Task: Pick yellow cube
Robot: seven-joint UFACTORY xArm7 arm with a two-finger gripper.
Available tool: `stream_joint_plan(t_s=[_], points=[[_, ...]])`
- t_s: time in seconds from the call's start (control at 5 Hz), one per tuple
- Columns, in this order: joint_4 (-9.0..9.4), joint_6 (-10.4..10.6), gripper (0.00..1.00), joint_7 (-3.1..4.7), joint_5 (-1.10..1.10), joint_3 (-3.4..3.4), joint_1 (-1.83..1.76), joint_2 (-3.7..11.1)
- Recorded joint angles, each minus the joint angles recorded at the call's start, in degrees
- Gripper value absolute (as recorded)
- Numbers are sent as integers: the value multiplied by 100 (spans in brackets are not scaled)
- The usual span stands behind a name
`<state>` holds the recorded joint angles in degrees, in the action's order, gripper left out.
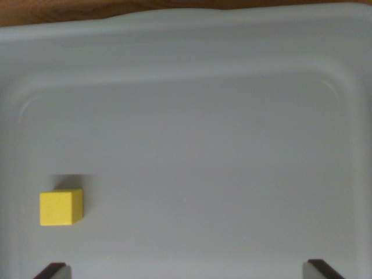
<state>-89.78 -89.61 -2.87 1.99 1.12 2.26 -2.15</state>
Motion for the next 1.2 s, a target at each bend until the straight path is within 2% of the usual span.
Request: stream_joint_plan(t_s=[0.2, 0.4, 0.6, 0.8, 1.0, 1.2], points=[[0, 0, 0, 0, 0, 0, 0, 0], [60, 101, 0, -47, -10, 22, -32, 63], [60, 101, 0, -47, -10, 22, -32, 63], [137, 231, 0, -107, -23, 51, -73, 143], [137, 231, 0, -107, -23, 51, -73, 143], [233, 392, 0, -181, -39, 87, -124, 243]])
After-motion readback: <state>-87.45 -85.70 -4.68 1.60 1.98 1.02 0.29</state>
